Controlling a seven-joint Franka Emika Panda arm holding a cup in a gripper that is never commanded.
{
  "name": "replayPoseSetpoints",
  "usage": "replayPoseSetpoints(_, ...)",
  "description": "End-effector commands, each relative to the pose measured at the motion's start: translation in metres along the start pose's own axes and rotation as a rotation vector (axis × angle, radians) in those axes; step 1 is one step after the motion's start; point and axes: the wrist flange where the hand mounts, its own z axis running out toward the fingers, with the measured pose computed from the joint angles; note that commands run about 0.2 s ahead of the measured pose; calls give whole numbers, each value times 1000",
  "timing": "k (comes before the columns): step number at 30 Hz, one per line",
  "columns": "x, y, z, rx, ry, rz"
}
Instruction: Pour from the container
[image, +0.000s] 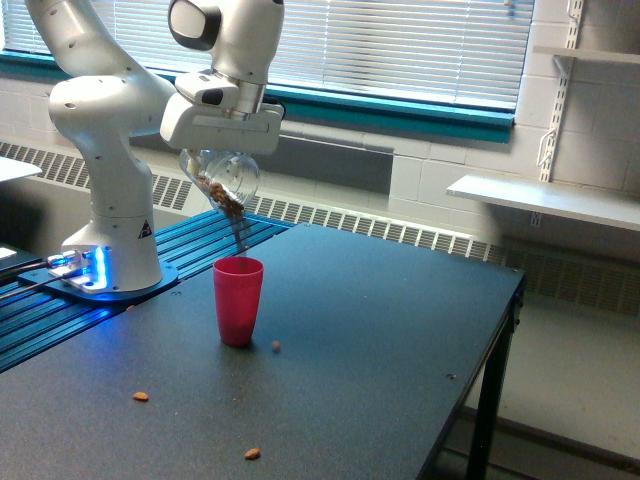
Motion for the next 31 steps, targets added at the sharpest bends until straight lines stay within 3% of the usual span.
replayPoseSetpoints(1, -4, 1, -4, -15, -13, 6)
replayPoseSetpoints(18, -5, 7, -10, -58, -39, -4)
replayPoseSetpoints(31, 0, 0, -5, -18, -8, -19)
